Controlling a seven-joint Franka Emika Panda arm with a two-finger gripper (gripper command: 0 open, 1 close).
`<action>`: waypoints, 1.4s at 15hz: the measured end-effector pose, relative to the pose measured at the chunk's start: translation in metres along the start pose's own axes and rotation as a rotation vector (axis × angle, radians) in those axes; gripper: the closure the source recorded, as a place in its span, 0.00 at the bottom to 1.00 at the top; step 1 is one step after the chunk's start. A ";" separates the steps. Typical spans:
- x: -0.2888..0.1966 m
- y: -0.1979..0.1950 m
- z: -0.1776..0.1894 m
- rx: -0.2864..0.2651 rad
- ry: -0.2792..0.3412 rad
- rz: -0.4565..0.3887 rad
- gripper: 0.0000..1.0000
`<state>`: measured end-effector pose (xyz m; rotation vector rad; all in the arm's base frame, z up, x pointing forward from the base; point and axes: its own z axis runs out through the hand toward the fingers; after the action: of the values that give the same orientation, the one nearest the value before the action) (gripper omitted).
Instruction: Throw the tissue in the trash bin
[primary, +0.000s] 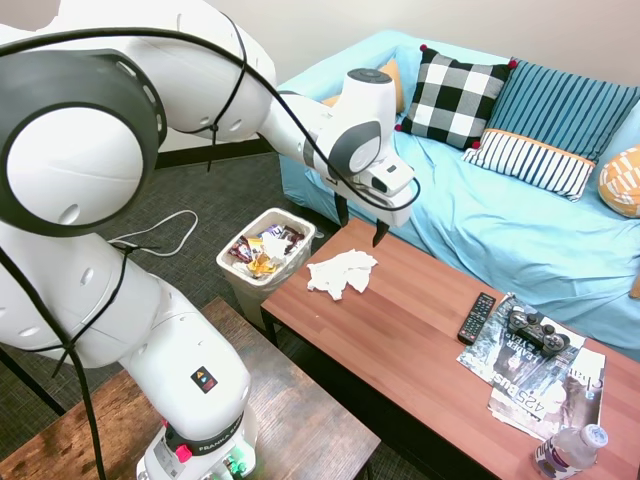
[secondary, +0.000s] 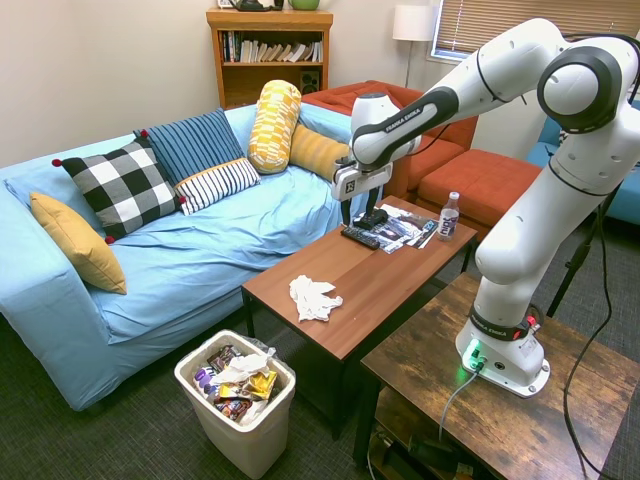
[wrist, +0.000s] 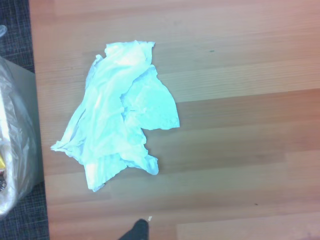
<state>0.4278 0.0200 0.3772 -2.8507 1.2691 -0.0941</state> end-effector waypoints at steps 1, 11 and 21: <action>0.001 -0.001 0.000 0.002 -0.002 0.002 0.00; -0.018 -0.065 0.109 0.063 0.009 0.080 0.00; -0.047 -0.170 0.245 -0.100 0.055 0.206 0.00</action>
<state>0.5380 0.1669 0.1379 -2.7950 1.6135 -0.1087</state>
